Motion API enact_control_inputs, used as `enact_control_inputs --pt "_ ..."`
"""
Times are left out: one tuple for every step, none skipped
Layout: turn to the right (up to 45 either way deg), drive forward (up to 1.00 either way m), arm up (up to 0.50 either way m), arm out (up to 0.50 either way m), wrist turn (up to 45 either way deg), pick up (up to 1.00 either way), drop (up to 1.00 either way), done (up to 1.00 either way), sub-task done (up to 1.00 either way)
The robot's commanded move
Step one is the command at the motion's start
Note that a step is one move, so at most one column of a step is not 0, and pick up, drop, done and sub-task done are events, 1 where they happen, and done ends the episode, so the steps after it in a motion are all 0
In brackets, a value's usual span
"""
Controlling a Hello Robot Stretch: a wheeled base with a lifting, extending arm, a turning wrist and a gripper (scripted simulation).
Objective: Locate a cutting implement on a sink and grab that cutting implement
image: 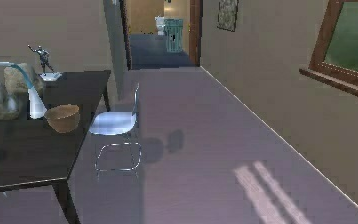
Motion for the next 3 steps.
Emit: enact_control_inputs --pt "3.0 0.00 0.00 0.00 0.0 0.00 0.00 0.00 0.00" --pt "9.0 0.00 0.00 0.00 0.0 0.00 0.00 0.00 0.00" --pt "0.0 1.00 0.00 0.00 0.0 0.00 0.00 0.00 0.00"
